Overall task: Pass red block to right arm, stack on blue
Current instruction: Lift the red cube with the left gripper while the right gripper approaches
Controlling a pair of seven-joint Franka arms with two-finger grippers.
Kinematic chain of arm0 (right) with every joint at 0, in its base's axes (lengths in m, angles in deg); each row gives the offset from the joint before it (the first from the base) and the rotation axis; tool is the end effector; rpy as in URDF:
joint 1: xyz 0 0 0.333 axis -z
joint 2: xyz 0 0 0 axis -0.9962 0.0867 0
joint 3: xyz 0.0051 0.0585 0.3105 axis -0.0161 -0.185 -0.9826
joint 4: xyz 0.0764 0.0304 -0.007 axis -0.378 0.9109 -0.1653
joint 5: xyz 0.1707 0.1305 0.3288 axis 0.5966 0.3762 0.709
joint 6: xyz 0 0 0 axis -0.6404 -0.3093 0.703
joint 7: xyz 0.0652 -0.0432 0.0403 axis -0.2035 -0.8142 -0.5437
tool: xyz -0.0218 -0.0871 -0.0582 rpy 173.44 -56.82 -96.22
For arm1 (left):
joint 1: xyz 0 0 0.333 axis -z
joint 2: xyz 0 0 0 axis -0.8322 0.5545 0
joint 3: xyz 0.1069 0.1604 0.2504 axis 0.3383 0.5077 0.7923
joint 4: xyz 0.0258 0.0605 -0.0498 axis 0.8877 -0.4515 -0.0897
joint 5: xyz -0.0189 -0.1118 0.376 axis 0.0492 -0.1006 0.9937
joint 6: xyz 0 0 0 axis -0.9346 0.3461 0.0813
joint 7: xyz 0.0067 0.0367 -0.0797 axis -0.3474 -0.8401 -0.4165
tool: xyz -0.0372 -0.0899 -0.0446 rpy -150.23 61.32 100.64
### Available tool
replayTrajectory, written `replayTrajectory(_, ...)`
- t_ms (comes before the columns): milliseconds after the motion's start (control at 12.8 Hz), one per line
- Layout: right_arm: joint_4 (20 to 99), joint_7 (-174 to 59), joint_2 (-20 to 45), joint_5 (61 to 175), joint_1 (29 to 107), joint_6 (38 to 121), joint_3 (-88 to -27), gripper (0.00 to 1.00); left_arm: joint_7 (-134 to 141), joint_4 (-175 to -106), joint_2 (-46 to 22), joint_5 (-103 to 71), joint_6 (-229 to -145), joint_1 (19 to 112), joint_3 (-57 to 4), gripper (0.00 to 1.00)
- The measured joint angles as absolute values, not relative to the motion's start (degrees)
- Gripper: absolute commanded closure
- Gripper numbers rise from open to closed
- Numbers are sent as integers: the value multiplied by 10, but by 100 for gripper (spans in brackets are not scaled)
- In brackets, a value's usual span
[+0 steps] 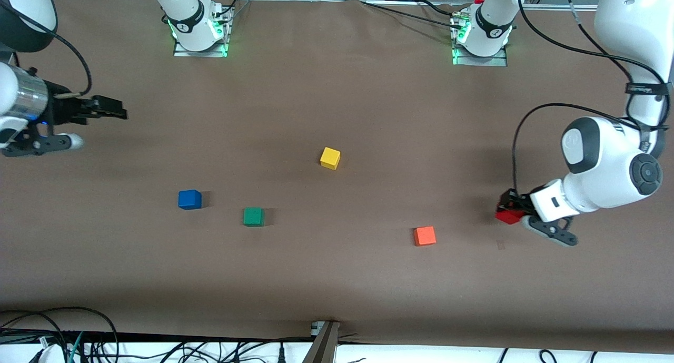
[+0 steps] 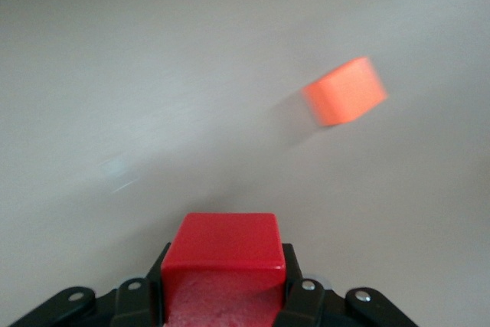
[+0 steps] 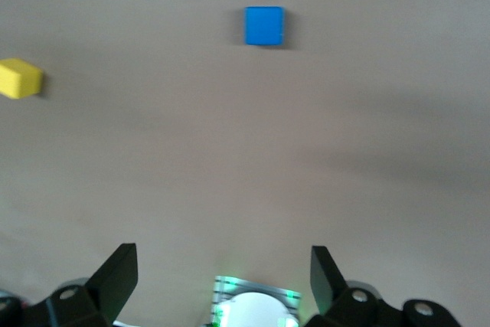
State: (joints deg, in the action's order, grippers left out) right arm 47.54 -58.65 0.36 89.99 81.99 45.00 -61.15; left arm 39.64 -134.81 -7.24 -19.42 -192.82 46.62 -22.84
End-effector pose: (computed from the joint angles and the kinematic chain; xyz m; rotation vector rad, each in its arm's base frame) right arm 0.5854 0.0333 0.5306 -2.9411 -0.1910 0.4340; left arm 0.6811 -0.0440 0.3207 2.7653 -0.6206 0.0897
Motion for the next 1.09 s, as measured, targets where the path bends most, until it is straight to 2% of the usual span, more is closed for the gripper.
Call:
replayTrajectory(235,476,-587,48,1046,821,450,-608,0,572,-1346,-72,-342,-1928,466,-256,95)
replayTrajectory(391,477,-588,75,1120,821,450,-607,0,672,-1346,-71,-419,-1922,465,-277,95)
replayTrajectory(547,478,-596,109,1219,821,446,-607,0,730,-1347,-69,-497,-1921,469,-309,100)
replayTrajectory(860,480,-608,202,1423,818,448,-607,0,883,-1347,-63,-632,-1915,474,-357,100)
replayTrajectory(1095,480,-620,251,1536,799,468,-609,0,990,-1350,-37,-750,-1907,485,-393,100)
